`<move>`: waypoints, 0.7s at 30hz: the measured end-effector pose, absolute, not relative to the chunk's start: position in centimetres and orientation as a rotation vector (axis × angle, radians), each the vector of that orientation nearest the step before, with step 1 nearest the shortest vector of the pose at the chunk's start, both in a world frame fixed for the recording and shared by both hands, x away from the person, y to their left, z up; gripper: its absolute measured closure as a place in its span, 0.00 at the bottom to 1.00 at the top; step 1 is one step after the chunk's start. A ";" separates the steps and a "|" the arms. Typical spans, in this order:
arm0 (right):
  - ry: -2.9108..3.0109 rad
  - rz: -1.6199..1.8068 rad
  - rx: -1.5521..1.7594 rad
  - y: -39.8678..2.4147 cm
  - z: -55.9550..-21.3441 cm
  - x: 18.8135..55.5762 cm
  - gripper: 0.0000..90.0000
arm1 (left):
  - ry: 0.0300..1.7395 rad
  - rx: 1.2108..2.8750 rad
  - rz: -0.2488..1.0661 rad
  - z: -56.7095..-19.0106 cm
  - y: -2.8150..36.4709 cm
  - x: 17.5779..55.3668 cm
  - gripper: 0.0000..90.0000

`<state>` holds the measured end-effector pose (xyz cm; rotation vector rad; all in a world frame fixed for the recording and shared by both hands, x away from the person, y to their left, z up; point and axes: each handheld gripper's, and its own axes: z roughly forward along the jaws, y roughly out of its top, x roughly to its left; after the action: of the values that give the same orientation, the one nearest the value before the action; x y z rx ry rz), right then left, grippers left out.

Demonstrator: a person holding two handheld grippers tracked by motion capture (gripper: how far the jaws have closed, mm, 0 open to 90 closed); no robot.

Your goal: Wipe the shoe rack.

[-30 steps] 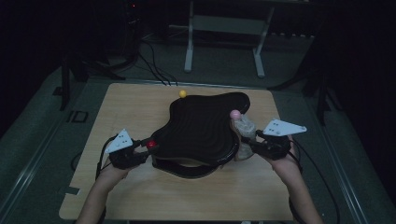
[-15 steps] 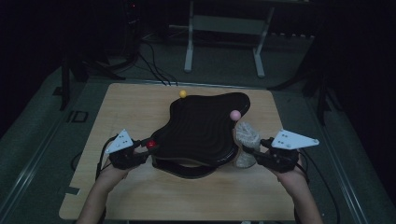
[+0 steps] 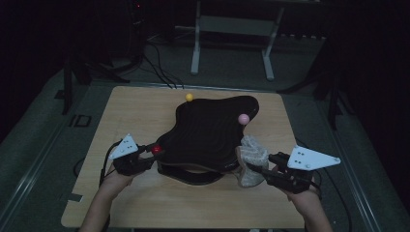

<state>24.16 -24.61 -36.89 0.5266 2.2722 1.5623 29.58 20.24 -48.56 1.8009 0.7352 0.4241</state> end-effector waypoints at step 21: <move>2.388 1.508 0.459 -21.5 -38.9 22.3 0.74 | 0.730 1.808 0.426 -48.5 20.1 29.5 0.65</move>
<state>22.33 -21.54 -38.92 0.4592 2.3882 1.5084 29.54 20.09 -48.54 1.8079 0.7302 0.4264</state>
